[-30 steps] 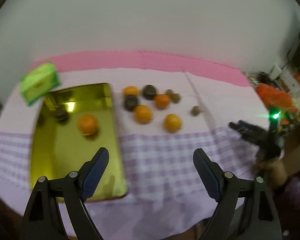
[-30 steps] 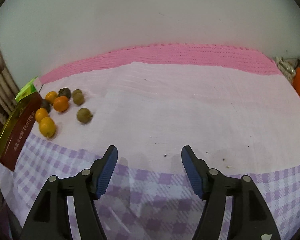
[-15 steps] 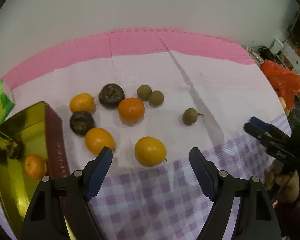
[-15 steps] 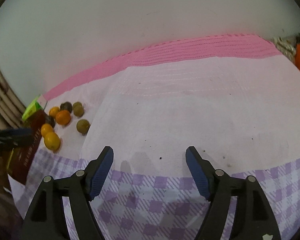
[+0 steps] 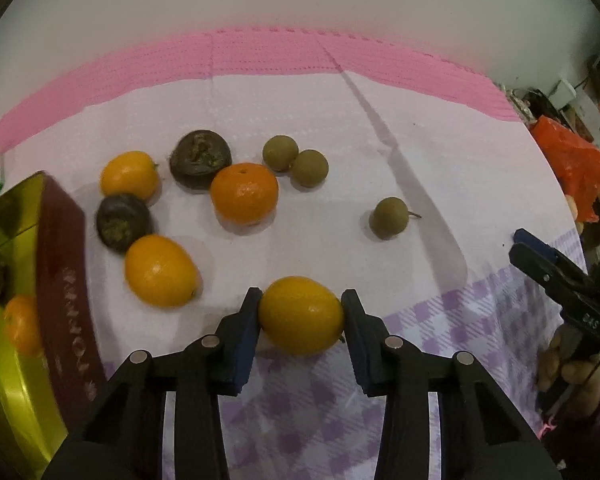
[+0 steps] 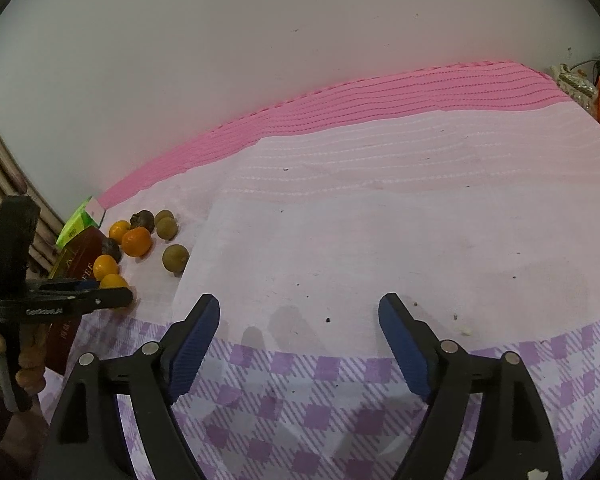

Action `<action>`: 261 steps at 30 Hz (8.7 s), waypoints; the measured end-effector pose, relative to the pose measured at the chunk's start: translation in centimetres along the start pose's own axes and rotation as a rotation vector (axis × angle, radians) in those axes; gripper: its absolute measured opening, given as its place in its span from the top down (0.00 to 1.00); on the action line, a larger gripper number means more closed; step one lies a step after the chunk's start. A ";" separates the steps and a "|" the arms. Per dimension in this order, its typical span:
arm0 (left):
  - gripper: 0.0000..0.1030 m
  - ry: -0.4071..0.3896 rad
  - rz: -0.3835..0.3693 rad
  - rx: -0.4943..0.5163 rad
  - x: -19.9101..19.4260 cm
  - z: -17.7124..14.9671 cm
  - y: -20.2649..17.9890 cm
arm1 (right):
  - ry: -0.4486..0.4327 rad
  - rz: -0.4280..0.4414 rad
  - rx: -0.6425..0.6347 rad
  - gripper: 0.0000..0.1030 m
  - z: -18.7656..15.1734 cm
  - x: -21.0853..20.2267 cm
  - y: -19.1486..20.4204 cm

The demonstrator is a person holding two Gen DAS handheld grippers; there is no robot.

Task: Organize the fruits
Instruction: 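Reach to the fruit group and grasp a yellow lemon with the left tool, then lift the lemon with the left tool while the right tool grasps a small green fruit, then lower the held lemon into the gold tray and open the left tool, then carry the small green fruit into the tray and open the right tool, then reach to the fruit group and grasp a mandarin orange with the left tool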

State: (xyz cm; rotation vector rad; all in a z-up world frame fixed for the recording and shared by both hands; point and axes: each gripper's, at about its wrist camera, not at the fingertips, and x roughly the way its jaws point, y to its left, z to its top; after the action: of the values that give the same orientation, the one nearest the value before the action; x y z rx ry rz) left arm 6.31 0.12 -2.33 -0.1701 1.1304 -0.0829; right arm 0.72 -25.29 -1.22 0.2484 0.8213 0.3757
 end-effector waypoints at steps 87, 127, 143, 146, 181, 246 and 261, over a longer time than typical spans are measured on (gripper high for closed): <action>0.60 -0.095 0.329 -0.238 -7.1 -5.2 21.9 | -0.006 0.250 -0.470 0.77 0.3 -4.7 19.7; 0.42 -0.245 0.416 -0.541 -18.8 -14.2 16.5 | 0.053 0.410 -0.489 0.77 -0.8 -4.2 24.9; 0.10 -0.353 0.644 -0.506 -21.6 -16.4 16.0 | 0.233 0.525 -0.566 0.76 -1.9 5.6 37.4; 0.08 -0.355 0.654 -0.525 -21.7 -16.6 16.5 | 0.256 0.500 -0.594 0.76 -2.1 7.3 39.2; 0.04 -0.217 0.698 -0.553 -19.3 -16.6 19.0 | 0.424 0.421 -0.586 0.72 -2.5 15.7 43.7; 0.04 -0.265 0.136 -0.099 -18.0 -6.2 4.6 | 0.035 -0.183 -0.098 0.15 3.6 5.8 4.4; 0.19 -0.019 0.042 -0.288 -5.5 2.5 3.9 | 0.005 -0.048 -0.031 0.13 3.7 5.1 3.3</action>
State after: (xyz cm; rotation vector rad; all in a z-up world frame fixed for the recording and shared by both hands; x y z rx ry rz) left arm 6.16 5.02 2.97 -0.4025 1.1230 0.1195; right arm 5.85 -20.46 -0.98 0.1985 0.8240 0.3433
